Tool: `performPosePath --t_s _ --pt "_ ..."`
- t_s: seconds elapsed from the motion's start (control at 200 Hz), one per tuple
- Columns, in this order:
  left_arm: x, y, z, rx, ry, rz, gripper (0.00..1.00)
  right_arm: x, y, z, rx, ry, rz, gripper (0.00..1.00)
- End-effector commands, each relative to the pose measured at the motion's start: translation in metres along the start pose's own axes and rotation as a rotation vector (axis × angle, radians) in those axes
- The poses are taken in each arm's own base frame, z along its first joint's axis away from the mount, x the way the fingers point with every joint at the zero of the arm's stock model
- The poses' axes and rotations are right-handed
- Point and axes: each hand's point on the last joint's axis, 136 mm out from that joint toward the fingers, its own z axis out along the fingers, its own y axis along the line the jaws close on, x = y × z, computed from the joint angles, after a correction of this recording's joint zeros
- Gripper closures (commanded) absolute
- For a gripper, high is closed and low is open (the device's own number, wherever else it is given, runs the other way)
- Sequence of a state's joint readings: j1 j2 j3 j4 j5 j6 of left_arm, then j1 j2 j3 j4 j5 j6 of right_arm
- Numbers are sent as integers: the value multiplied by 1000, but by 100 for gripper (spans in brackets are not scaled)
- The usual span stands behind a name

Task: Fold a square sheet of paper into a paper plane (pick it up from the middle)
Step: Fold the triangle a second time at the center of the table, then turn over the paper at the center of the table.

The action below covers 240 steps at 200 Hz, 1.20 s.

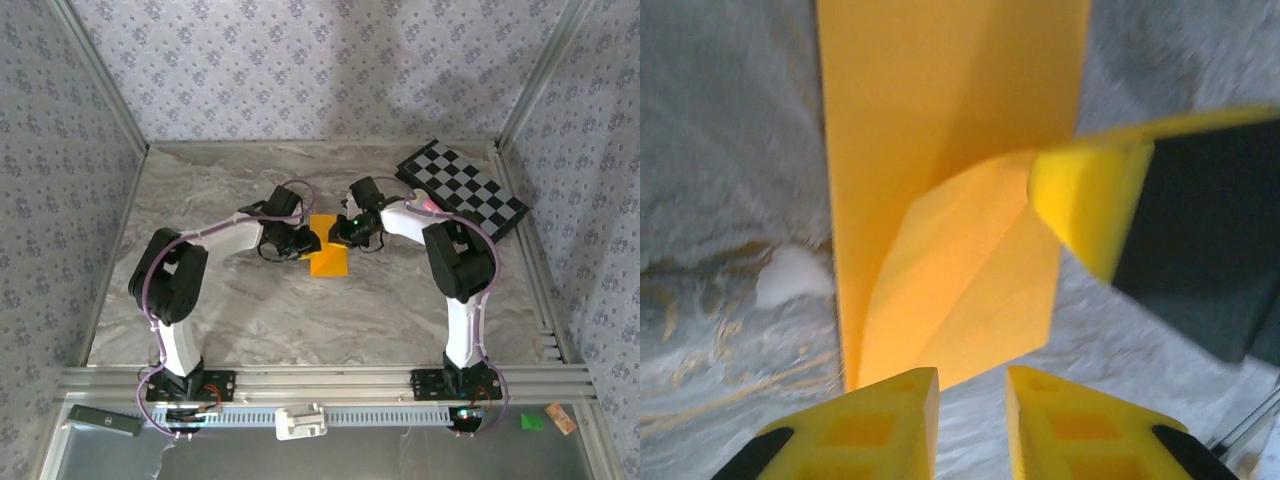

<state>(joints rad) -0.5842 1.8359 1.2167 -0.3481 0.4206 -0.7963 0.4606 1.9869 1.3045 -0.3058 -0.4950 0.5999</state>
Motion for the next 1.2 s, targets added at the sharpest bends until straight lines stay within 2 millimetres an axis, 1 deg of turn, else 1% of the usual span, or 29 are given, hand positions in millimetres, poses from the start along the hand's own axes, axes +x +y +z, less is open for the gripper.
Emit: performPosePath --t_s 0.0,0.115,0.155,0.175,0.185,0.2,0.3,0.385,0.48,0.59,0.79,0.895,1.194 --pt "-20 -11 10 20 -27 -39 76 -7 -4 -20 24 -78 111 81" --pt "-30 -6 22 -3 -38 -53 80 -2 -17 -22 46 -91 181 70" --pt "-33 -4 25 -11 -38 -56 82 -3 -16 -22 42 -96 195 67" --pt "-33 -1 27 -17 -37 -61 83 -3 -15 -22 39 -97 202 66" --pt "-33 0 28 -20 -36 -64 84 5 -23 -19 52 -81 215 66" --pt "-34 1 29 -22 -37 -66 85 8 -25 -18 55 -74 225 66" --pt "-38 12 35 -49 -45 -85 89 12 -26 -14 49 -67 251 64" --pt "-40 20 39 -71 -54 -98 93 14 -28 -12 59 -65 257 65" --pt "-38 30 45 -94 -58 -120 95 14 -30 -9 64 -67 264 65" --pt "-34 43 48 -126 -57 -158 96 13 -28 -6 54 -60 265 65" --pt "-25 59 49 -157 -39 -228 96 10 -26 -5 47 -68 266 67" --pt "-22 62 50 -160 -28 -245 97 10 -23 -3 36 -63 266 68" --pt "-21 63 52 -152 -16 -254 97 11 -19 7 30 -48 258 68"
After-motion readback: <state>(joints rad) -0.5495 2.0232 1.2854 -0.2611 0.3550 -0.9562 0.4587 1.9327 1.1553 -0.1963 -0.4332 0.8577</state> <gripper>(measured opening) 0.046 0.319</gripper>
